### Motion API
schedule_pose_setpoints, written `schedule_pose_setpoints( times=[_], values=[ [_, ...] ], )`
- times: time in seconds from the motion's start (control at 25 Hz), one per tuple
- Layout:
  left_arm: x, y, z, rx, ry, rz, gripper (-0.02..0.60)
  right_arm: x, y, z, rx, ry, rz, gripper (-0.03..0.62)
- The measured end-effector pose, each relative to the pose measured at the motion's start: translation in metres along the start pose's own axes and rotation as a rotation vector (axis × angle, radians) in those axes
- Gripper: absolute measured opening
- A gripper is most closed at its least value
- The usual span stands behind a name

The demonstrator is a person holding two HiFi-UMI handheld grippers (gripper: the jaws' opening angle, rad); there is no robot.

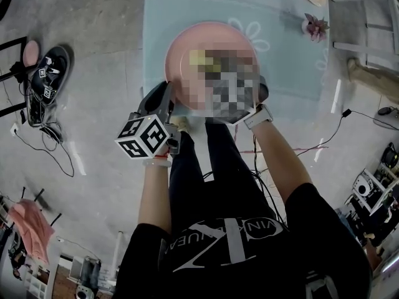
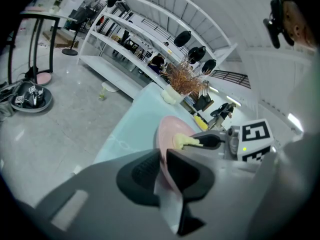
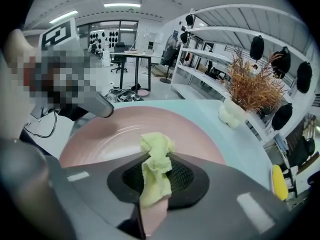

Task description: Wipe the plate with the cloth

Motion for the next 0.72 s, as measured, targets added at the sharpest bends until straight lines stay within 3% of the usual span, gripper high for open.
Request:
schedule_pose_setpoints(
  times=[0.4,0.72],
  values=[
    [-0.001,-0.002,-0.003,0.002,-0.008,-0.003,0.000,0.015,0.025,-0.017,-0.056,0.088,0.065,0.080],
    [-0.001,0.000,-0.005,0.033,-0.035,-0.079,0.000,-0.019,0.035,-0.032,-0.083,0.053,0.066,0.080]
  ],
)
Point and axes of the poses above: the fingertips, and each gripper's own axes: z forward along the fingers, x to its right, y out of its underside, the point moved 4 cm from there along -z, backward along the fingers, and after that the axes turned 3 degrees about -y, right-handed, at the moved point
